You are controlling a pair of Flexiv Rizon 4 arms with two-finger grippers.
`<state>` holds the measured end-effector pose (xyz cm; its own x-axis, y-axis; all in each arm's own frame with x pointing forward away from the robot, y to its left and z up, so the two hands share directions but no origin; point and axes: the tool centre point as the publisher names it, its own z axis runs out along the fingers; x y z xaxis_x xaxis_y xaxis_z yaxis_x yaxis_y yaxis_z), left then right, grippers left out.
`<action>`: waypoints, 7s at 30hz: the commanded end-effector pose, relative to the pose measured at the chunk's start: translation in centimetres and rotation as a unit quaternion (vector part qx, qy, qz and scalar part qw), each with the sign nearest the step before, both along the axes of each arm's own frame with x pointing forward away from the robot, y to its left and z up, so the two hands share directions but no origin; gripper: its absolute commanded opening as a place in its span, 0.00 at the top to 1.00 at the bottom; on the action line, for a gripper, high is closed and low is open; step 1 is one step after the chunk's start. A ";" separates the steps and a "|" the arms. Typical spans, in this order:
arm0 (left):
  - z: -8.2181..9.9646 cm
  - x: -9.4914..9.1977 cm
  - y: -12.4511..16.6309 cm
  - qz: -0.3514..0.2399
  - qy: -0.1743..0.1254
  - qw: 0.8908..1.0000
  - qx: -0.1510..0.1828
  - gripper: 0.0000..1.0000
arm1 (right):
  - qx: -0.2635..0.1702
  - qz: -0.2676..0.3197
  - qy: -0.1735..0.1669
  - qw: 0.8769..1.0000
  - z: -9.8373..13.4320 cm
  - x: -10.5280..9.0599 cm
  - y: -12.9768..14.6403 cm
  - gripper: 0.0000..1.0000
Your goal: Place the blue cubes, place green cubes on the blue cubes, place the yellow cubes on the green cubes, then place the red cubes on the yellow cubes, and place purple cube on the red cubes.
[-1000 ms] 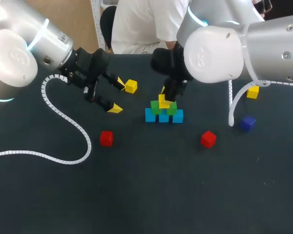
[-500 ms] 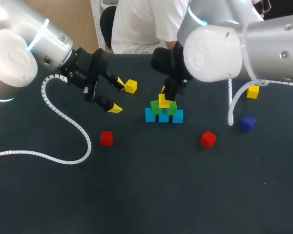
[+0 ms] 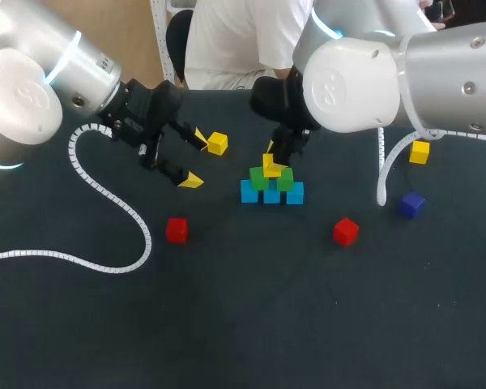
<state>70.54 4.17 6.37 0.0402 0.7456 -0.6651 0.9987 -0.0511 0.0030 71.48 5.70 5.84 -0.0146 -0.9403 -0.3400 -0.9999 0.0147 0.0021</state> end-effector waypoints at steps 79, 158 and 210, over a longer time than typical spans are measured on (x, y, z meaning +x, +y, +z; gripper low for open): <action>0.0 0.1 0.0 -0.001 0.001 1.000 0.001 0.00 | 0.053 -0.084 -0.045 0.994 4.0 -1.5 -10.4 0.00; 0.0 0.1 0.0 -0.001 0.001 1.000 0.001 0.00 | 0.093 -0.170 -0.073 0.978 1.4 1.9 -31.1 0.00; 0.0 0.1 0.0 -0.001 0.001 1.000 0.001 0.00 | 0.106 -0.087 -0.018 0.990 -4.6 6.7 -29.5 0.00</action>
<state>70.54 4.17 6.37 0.0401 0.7457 -0.6651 0.9987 -0.0511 0.0030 76.85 -24.01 1.62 -0.1576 -0.8371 -0.5238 -0.9747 0.2171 -0.0538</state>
